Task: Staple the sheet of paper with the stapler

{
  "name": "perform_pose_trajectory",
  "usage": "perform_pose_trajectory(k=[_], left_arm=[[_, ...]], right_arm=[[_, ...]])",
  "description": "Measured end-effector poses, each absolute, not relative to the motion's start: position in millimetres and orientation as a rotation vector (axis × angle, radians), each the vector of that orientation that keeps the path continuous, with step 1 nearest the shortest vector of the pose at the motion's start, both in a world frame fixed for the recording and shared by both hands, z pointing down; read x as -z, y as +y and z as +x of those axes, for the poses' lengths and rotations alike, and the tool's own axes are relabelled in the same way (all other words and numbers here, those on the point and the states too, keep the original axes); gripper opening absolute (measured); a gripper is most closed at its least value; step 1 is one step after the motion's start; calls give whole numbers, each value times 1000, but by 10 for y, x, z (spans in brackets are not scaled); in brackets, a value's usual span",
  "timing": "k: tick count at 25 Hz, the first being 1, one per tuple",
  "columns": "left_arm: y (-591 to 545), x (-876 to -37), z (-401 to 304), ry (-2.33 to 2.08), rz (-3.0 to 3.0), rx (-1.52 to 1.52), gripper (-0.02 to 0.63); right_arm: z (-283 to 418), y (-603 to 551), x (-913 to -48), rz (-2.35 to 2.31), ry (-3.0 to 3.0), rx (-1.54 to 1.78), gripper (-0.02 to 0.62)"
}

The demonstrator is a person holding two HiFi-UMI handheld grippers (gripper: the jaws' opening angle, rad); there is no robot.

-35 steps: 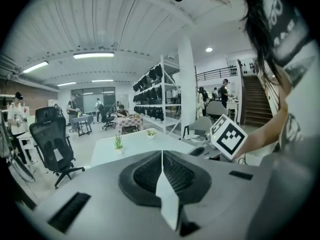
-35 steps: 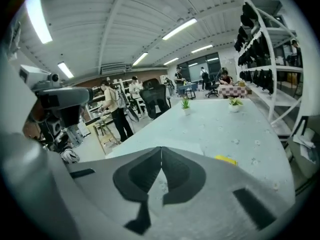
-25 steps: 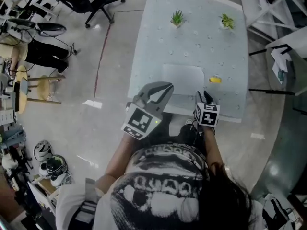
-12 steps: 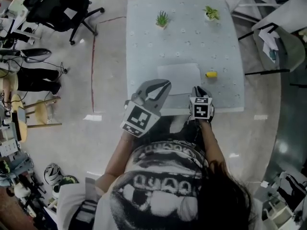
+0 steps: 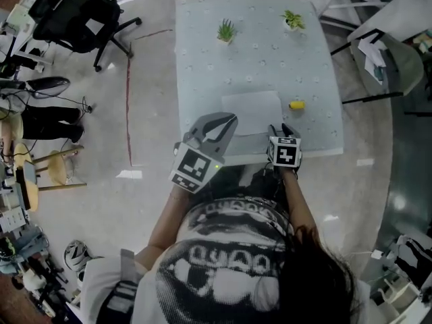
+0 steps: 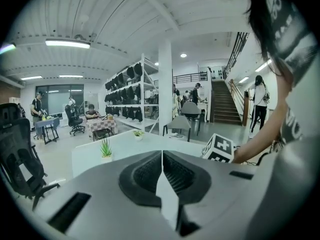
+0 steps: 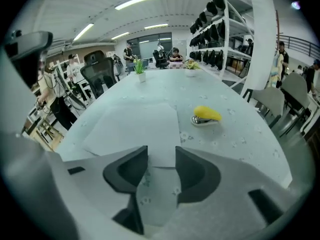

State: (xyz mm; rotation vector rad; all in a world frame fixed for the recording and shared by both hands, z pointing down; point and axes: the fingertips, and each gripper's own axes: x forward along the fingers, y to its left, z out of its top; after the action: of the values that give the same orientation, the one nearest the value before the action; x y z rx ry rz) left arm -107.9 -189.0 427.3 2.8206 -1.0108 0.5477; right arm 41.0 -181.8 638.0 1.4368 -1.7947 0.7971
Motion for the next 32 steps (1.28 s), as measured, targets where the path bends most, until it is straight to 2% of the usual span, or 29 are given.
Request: perform_pose_trajectory(k=[7, 8, 9, 10, 16, 32], left_arm=[[-1888, -4300, -1070, -1008, 2814, -529, 6], [-1884, -4309, -1075, -1008, 2811, -526, 6], [-1880, -4321, -1079, -1007, 2808, -525, 6], [-1877, -4334, -1079, -1007, 2806, -526, 6], [-1870, -4333, -1076, -1024, 2795, -521, 6], [-1870, -4395, -1039, -1012, 2785, -562, 6]], right_arm=[[434, -1818, -6404, 1409, -1795, -798, 165], [454, -1823, -6404, 1405, -1796, -791, 139], [472, -1830, -6403, 1401, -1800, -781, 63], [484, -1836, -6405, 1395, -1809, -776, 49], [557, -1829, -6383, 1385, -1849, -853, 46], [819, -2167, -6348, 1271, -1852, -706, 46]])
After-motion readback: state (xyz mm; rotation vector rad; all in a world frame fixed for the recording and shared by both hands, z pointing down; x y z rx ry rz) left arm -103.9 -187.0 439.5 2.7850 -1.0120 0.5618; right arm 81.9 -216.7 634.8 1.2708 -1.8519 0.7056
